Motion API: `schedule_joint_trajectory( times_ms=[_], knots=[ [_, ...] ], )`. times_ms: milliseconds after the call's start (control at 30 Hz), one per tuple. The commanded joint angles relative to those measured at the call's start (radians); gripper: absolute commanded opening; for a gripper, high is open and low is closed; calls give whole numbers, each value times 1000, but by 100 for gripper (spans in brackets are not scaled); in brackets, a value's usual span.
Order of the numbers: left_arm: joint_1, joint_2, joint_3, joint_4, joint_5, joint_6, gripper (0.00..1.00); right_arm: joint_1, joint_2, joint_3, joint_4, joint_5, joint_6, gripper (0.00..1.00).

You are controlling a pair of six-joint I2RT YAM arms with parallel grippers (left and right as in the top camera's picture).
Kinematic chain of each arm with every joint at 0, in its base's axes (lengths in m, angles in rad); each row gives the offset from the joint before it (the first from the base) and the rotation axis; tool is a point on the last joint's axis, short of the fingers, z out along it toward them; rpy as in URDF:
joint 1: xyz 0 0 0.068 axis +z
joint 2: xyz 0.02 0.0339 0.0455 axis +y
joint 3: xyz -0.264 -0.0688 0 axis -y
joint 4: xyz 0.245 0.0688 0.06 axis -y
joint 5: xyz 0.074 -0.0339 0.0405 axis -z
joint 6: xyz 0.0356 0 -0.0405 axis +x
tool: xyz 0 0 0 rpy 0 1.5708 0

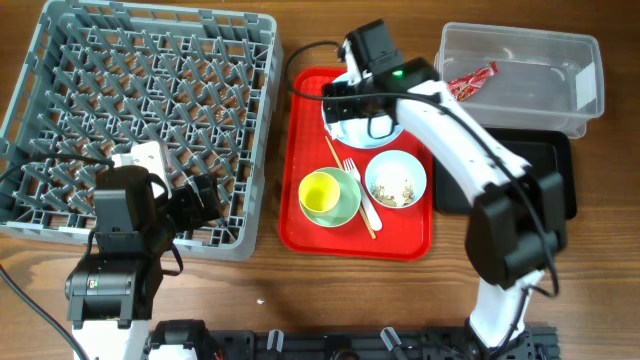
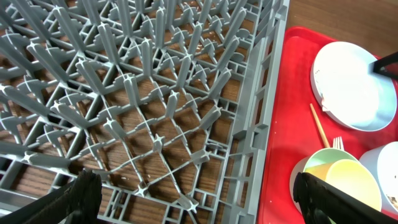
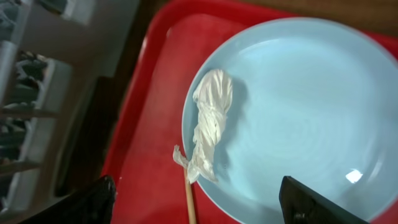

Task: Sort waste into correct bins and load items into the dishwasher rack
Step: 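Grasp the white tissue on the plate with the right gripper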

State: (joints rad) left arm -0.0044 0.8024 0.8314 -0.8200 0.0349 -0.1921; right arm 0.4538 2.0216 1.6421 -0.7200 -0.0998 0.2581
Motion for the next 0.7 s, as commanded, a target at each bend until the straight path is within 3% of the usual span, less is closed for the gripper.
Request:
schedule_joint_trajectory(
  times_ms=[0,233,567,667],
  knots=[
    [1,0,16,-1,-2,2,100,20,90,-8,14,61,92,84],
    [1,0,16,-1,-2,2,100,20,175,-8,50,111,225,77],
    [1,0,16,-1,-2,2,100,20,198,-8,44,164,280,76],
    [1,0,16,-1,-2,2,100,20,199,-10,30,186,302,71]
  ],
)
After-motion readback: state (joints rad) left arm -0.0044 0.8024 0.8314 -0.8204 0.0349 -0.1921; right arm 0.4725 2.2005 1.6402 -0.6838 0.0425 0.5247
